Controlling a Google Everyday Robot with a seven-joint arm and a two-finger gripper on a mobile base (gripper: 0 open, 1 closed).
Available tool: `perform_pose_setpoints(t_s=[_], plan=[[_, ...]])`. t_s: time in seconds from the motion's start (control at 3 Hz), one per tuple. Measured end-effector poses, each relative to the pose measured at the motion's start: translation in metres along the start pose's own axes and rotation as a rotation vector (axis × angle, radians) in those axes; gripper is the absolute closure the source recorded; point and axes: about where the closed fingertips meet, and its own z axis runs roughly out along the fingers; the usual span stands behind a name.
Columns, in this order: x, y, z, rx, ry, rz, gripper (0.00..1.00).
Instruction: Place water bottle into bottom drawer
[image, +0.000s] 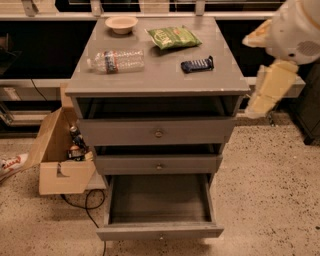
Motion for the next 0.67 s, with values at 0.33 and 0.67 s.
perform_pose_setpoints(t_s=[0.33, 0.67], plan=[[-0.025, -0.05, 0.049, -0.011, -0.085, -0.038, 0.0], [-0.048, -0.096, 0.11, -0.038, -0.143, -0.039, 0.0]])
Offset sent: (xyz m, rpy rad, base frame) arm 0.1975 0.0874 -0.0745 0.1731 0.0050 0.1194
